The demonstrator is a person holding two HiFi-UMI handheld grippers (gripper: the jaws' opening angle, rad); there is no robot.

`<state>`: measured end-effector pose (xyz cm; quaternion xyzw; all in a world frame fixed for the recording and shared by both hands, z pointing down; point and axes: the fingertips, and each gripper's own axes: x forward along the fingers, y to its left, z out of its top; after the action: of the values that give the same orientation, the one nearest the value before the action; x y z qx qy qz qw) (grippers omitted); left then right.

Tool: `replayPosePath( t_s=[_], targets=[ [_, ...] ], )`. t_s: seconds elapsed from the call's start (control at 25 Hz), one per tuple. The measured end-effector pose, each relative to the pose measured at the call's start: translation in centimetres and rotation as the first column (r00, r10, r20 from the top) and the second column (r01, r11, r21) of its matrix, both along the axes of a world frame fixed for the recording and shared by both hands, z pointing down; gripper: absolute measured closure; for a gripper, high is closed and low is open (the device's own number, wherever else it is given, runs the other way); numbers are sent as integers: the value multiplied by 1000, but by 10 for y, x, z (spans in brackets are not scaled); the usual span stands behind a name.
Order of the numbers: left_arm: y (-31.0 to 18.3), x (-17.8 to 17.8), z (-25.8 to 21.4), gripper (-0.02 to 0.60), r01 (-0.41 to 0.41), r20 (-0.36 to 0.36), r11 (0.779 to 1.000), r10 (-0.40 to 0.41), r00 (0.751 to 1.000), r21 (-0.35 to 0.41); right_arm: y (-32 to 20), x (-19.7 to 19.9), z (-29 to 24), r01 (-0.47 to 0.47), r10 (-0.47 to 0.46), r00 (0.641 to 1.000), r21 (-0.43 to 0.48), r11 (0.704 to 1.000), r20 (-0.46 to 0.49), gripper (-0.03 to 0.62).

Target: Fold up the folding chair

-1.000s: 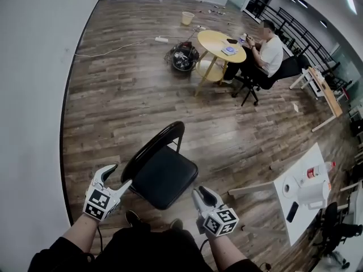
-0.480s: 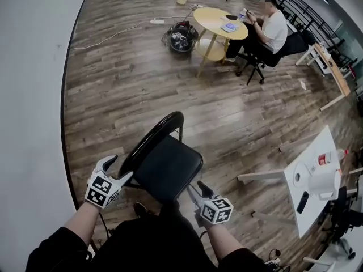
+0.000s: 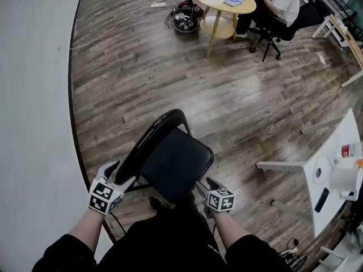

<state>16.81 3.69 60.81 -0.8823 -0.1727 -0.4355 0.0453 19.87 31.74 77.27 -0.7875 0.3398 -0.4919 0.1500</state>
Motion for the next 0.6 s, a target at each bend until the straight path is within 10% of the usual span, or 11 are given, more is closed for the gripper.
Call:
replayPosePath(
  t_s=[0.6],
  targets=[
    [-2,11,10,261,-39,96,995,30,995,89,13,-7,131,-265,243,903,16,964,354,258]
  ],
)
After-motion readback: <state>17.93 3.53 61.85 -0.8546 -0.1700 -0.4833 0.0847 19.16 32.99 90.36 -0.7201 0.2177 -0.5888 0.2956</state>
